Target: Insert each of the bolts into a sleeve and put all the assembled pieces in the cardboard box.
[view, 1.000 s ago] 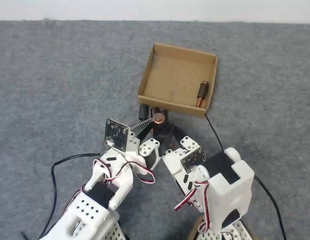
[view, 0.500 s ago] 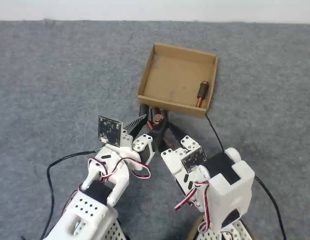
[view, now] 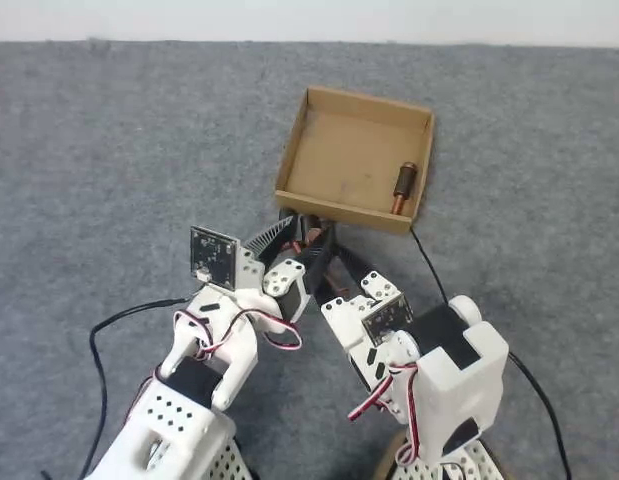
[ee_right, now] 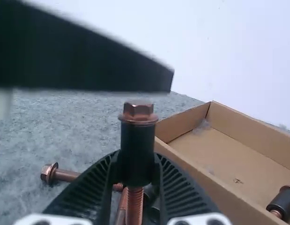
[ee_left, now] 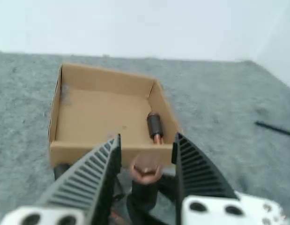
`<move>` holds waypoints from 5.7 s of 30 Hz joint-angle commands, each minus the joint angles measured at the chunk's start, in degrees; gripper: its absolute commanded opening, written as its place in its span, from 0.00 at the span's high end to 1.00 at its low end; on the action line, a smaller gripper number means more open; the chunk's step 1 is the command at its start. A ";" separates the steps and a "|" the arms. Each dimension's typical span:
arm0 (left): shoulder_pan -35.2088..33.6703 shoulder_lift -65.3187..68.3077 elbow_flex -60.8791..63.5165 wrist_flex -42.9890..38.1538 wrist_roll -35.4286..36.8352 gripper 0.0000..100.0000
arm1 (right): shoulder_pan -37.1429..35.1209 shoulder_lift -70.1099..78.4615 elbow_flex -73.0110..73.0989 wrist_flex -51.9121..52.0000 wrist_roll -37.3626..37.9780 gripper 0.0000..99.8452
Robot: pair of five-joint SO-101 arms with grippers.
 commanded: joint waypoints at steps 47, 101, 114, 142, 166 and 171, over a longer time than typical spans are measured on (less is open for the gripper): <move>-19.16 -31.03 -16.66 48.18 -4.40 0.99 | 1.10 -3.30 1.23 -0.66 0.62 0.99; -38.24 -30.42 3.21 50.20 -16.97 0.99 | 18.07 -22.46 -68.04 110.02 0.70 0.99; -38.24 -30.42 3.21 50.29 -16.97 0.99 | 19.82 -4.70 -85.27 127.16 -0.97 0.99; -38.24 -30.42 3.21 50.20 -16.97 0.99 | 23.16 8.40 -102.33 151.16 -9.76 0.87; -38.15 -30.42 3.21 50.11 -16.97 0.99 | 17.45 -15.08 -102.07 180.18 -10.02 0.93; -38.15 -30.42 3.21 50.11 -16.97 0.99 | 10.95 -19.12 -102.07 191.16 -10.11 0.93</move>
